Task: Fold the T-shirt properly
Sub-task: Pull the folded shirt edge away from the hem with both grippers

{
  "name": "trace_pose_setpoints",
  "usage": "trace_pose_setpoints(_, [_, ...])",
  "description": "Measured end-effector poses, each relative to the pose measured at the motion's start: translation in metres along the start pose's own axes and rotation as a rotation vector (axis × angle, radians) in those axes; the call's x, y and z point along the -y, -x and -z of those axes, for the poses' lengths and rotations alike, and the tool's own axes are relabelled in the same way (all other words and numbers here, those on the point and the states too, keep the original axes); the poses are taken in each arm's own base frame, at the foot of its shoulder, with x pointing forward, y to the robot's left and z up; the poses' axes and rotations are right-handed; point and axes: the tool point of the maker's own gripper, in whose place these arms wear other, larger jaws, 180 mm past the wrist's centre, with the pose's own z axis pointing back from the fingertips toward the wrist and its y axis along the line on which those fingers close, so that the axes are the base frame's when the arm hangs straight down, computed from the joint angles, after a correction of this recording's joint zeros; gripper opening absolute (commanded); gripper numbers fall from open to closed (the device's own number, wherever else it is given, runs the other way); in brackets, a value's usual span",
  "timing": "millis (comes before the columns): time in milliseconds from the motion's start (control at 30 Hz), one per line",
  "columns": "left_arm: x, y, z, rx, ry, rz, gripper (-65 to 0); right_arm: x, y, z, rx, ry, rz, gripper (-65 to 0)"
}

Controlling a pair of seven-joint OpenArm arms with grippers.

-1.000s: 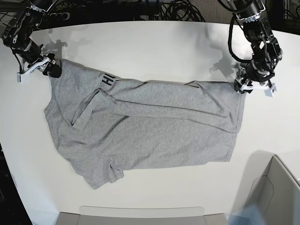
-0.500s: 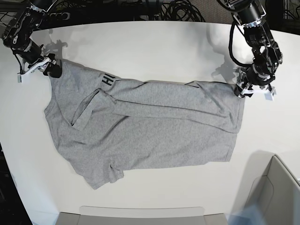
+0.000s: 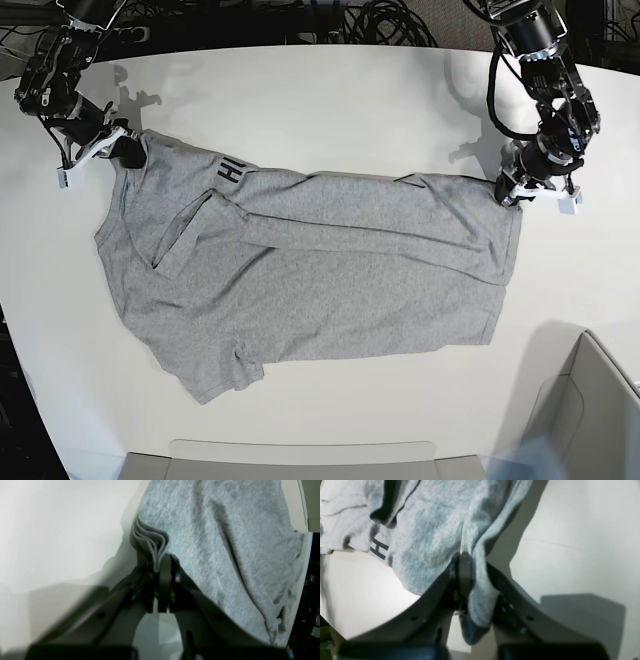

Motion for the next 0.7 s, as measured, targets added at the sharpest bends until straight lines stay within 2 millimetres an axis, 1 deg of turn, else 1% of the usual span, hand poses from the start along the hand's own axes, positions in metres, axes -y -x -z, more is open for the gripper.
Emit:
trace_pose_setpoints(100, [-0.003,-0.004,-0.002,0.003,-0.009,0.009,-65.0,0.005,-0.001,-0.003,-0.009,0.025,-0.021,-65.0])
trace_pose_setpoints(233, [-0.005,-0.005,-0.004,-0.006,-0.013,0.014,-65.0,0.018,-0.006,-0.01,-0.026,0.068,-0.053,-65.0])
trace_pose_setpoints(367, [-0.005,-0.007,-0.006,-0.001,-0.014,0.022,-65.0,0.031,-0.009,-0.02,0.004,0.104,-0.014,-65.0])
trace_pose_setpoints(433, [-0.012,-0.007,-0.014,0.001,-0.051,0.051,-65.0,0.042,-0.012,-0.028,0.005,0.148,-0.015,-65.0])
trace_pose_setpoints(500, [-0.015,-0.004,-0.024,0.007,-0.065,0.081,-65.0,0.052,-0.015,-0.034,-0.022,0.19,-0.045,-65.0])
trace_pose_setpoints(567, [-0.018,0.001,-0.032,-0.007,-0.084,0.11,-65.0,0.053,-0.015,-0.035,-0.023,0.197,-0.046,-65.0])
trace_pose_setpoints(633, [-0.018,0.002,-0.036,-0.004,-0.091,0.126,-65.0,0.053,-0.014,-0.036,-0.021,0.197,-0.043,-65.0])
trace_pose_setpoints(700, [-0.02,0.009,-0.04,-0.03,-0.097,0.136,-65.0,0.054,-0.013,-0.037,-0.022,0.199,-0.04,-65.0])
